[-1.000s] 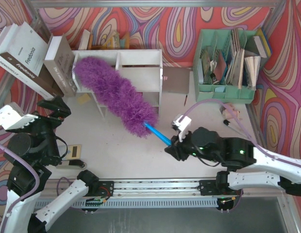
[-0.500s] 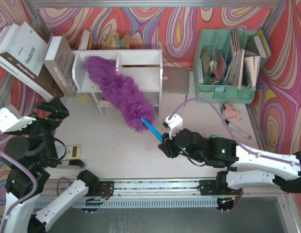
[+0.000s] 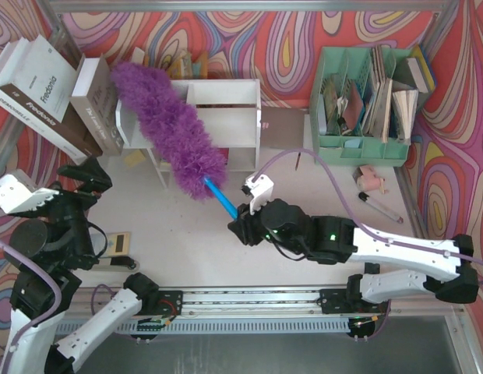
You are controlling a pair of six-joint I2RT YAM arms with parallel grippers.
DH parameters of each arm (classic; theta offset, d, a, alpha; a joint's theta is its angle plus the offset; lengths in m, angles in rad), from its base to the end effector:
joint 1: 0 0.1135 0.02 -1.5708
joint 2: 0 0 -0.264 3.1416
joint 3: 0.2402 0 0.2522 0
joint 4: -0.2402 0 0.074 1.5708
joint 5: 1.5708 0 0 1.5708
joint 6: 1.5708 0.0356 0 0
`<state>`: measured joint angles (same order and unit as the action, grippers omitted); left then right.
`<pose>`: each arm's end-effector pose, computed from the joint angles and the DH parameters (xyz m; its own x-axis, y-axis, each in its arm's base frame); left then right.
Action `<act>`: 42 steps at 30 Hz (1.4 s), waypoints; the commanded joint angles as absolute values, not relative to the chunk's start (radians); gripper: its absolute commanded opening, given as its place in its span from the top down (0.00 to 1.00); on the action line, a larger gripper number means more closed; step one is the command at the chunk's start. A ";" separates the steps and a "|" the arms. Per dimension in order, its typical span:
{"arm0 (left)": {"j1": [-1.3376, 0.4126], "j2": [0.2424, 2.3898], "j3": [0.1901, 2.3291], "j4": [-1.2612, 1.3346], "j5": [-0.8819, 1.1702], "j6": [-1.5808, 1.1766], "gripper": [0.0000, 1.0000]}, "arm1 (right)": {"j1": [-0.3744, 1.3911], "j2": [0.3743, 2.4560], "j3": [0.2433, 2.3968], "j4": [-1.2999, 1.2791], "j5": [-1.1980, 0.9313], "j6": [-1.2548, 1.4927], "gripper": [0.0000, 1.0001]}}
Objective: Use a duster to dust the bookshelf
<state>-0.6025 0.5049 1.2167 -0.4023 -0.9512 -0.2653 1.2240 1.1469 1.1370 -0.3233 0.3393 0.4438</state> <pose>0.0374 0.0095 0.4755 0.3234 -0.4072 -0.8541 -0.2332 0.8405 -0.4890 0.0990 0.2392 0.3765 -0.4353 -0.0132 -0.9002 -0.6566 0.6887 0.3075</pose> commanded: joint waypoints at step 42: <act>-0.604 0.518 1.187 -0.421 -0.949 -0.275 0.02 | 1.231 1.057 1.142 -0.553 0.516 0.519 1.00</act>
